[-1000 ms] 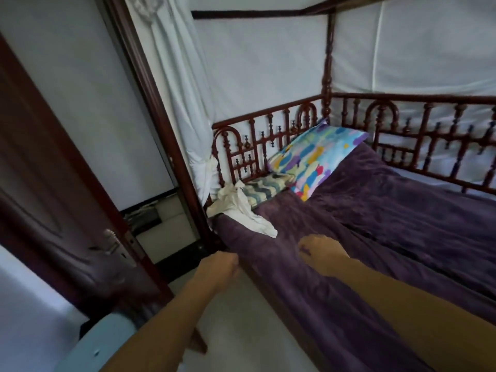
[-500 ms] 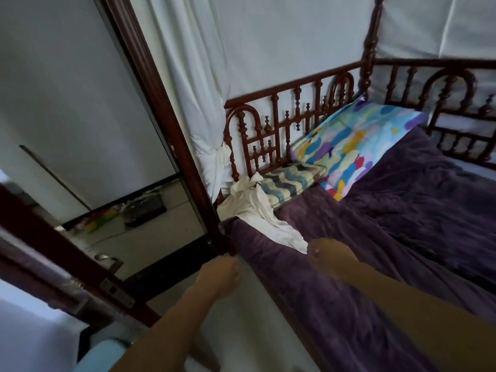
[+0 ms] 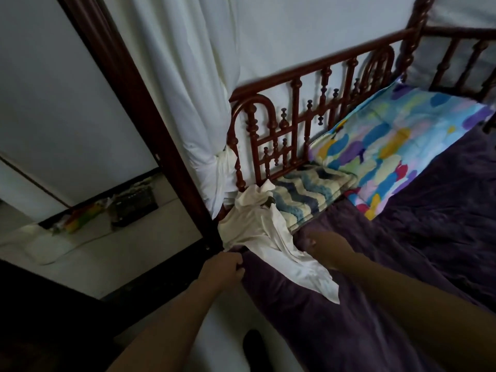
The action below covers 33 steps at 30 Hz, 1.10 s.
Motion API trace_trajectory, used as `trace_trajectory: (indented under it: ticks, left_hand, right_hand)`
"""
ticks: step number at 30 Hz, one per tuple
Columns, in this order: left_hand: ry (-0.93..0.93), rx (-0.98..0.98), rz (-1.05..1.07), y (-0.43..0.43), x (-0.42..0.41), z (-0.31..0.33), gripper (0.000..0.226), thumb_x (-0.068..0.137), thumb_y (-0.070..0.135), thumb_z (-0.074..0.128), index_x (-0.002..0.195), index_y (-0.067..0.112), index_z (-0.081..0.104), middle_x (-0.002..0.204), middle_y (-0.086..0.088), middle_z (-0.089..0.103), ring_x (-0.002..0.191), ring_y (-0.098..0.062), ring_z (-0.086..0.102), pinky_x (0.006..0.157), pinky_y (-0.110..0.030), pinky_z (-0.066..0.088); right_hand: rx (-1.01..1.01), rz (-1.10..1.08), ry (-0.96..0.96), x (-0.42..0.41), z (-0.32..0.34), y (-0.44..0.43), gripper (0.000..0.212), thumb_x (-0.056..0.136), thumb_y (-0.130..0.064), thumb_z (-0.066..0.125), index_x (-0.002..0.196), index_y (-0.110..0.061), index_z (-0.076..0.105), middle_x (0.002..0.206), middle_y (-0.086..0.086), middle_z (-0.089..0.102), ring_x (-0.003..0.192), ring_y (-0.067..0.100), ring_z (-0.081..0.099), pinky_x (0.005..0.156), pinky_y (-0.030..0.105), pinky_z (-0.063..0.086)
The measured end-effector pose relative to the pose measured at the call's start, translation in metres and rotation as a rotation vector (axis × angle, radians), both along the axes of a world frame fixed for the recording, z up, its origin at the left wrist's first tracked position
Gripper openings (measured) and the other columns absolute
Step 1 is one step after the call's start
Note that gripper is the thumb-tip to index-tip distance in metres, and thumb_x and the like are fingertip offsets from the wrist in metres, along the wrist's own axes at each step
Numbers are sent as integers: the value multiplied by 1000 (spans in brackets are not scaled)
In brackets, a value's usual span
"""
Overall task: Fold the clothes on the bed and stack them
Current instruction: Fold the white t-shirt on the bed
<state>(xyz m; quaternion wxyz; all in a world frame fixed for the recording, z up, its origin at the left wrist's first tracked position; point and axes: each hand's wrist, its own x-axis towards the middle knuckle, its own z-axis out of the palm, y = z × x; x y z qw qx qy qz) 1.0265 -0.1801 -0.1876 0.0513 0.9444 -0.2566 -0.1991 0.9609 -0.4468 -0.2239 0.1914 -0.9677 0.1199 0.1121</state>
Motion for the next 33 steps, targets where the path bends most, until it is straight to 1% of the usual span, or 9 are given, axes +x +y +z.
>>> trace_trajectory:
  ticks: [3, 7, 12, 15, 18, 22, 24, 29, 33]
  left_hand:
    - [43, -5, -38, -9, 60, -26, 25, 92, 34, 50, 109, 18, 60, 108, -2, 63, 98, -21, 59, 78, -30, 44]
    - [121, -66, -50, -16, 139, -59, 24, 92, 33, 49, 102, 16, 61, 101, -4, 66, 93, -20, 61, 78, -31, 48]
    - [228, -80, -125, -16, 214, -101, 26, 91, 31, 50, 108, 15, 61, 102, -4, 66, 95, -20, 62, 78, -30, 48]
    - [240, -41, -175, -22, 245, -123, 16, 91, 28, 51, 97, 14, 59, 100, -6, 65, 94, -23, 61, 72, -28, 42]
    - [278, -8, -198, -31, 261, -137, 14, 89, 35, 52, 85, 21, 52, 95, -1, 66, 89, -21, 62, 72, -29, 46]
    - [307, -15, -304, -72, 270, -142, 21, 90, 34, 53, 100, 18, 61, 99, 1, 65, 95, -19, 61, 80, -33, 50]
    - [293, -61, -364, -105, 267, -142, 22, 93, 30, 52, 107, 15, 61, 105, -1, 64, 101, -20, 60, 82, -31, 46]
    - [233, -105, -492, -182, 239, -147, 49, 91, 34, 55, 135, 19, 42, 129, -6, 47, 120, -25, 46, 96, -36, 42]
    - [321, 151, -608, -204, 215, -176, 59, 87, 37, 57, 139, 20, 37, 134, -9, 41, 122, -30, 42, 99, -41, 41]
  right_hand:
    - [44, -61, 48, 54, -22, -3, 23, 88, -31, 51, 106, -29, 65, 111, -8, 66, 106, 17, 60, 81, 30, 49]
    - [42, -130, 149, 132, -57, -3, 33, 91, -39, 50, 120, -27, 57, 123, -2, 62, 111, 19, 57, 89, 34, 50]
    - [24, -254, 238, 210, -108, 10, 64, 89, -57, 53, 138, -18, 41, 135, 5, 52, 121, 27, 52, 93, 39, 47]
    - [74, -380, 297, 233, -134, 15, 40, 95, -42, 49, 125, -17, 53, 129, 7, 57, 116, 29, 55, 90, 37, 46]
    - [275, -687, 135, 230, -136, -1, 21, 97, -28, 45, 94, -12, 58, 109, 15, 63, 103, 33, 58, 80, 35, 44]
    - [547, -1107, -153, 204, -102, -53, 25, 97, -18, 47, 75, -12, 57, 79, 6, 55, 74, 22, 50, 60, 31, 37]
    - [644, -1239, -232, 186, -82, -76, 22, 97, -18, 50, 79, -12, 62, 80, 6, 55, 68, 16, 47, 56, 29, 35]
    - [830, -1448, -309, 134, -58, -114, 14, 94, -23, 59, 83, -17, 65, 87, 3, 64, 73, 11, 56, 69, 27, 44]
    - [655, -1462, -185, 75, -83, -134, 22, 96, -25, 56, 88, -9, 67, 90, 8, 61, 83, 18, 54, 64, 29, 41]
